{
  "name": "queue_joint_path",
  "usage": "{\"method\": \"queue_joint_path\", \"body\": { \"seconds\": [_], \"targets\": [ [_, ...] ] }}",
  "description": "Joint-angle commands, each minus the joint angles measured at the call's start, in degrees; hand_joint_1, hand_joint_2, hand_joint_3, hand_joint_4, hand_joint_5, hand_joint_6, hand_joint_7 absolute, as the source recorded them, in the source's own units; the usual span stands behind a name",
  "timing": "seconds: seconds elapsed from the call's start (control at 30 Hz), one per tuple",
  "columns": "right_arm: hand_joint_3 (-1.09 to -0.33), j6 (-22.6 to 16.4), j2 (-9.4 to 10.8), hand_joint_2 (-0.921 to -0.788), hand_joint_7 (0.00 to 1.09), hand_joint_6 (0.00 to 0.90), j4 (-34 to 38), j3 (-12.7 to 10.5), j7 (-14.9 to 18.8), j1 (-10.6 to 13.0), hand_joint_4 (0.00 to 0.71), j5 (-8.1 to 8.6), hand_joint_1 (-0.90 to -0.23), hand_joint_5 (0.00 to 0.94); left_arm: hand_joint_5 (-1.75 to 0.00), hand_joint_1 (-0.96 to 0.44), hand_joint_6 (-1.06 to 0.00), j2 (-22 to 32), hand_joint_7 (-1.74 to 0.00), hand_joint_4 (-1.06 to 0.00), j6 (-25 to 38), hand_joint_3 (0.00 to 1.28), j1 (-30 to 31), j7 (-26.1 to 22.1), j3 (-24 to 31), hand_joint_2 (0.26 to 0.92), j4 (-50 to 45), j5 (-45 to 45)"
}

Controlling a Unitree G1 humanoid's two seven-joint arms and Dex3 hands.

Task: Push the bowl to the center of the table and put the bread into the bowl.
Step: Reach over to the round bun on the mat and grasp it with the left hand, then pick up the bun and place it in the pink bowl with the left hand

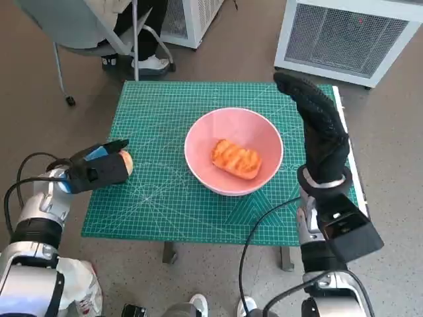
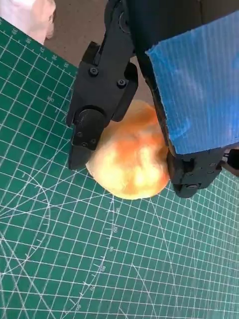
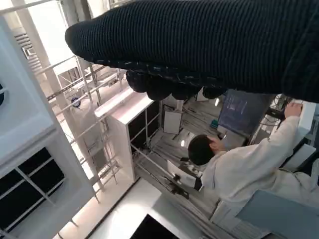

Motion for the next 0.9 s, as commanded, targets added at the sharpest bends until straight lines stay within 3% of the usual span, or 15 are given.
{"method": "queue_joint_path", "body": {
  "seconds": [0.03,0.13,0.23,0.47,0.9],
  "targets": [
    [-0.822,1.07,-0.07,-0.921,0.74,-0.001,-0.18,0.09,-0.26,1.4,0.297,-0.52,-0.567,0.016,-0.9,-0.04,-0.56,-1.34,-0.89,-0.65,-1.62,0.11,1.19,1.75,-0.87,0.919,0.76,0.64],
    [-0.824,1.3,-0.05,-0.921,0.73,-0.001,-0.56,0.13,-0.37,1.65,0.297,-0.68,-0.562,0.016,-1.11,-0.01,-0.59,-1.09,-1.09,-0.65,-2.86,0.09,1.62,2.9,-0.85,0.92,-0.11,0.37],
    [-0.825,1.47,-0.07,-0.921,0.73,-0.001,-0.83,0.14,-0.41,1.84,0.297,-0.75,-0.558,0.016,-1.17,0.0,-0.61,-0.54,-1.14,-0.66,-3.85,0.08,1.71,3.03,-0.72,0.92,-1.53,0.11],
    [-0.828,1.98,-0.18,-0.921,0.73,-0.001,-1.47,0.18,-0.22,2.19,0.296,-0.41,-0.549,0.016,-1.19,0.0,-0.61,0.85,-1.17,-0.68,-4.53,0.08,2.33,1.65,1.5,0.92,-8.26,-2.03],
    [-0.833,2.45,-0.06,-0.921,0.73,-0.001,-1.66,0.44,0.19,2.53,0.299,0.1,-0.541,0.018,-1.15,0.0,-0.6,-0.63,-1.21,-0.69,-1.19,0.08,6.68,0.22,9.41,0.92,-34.44,-8.78]
  ]
}}
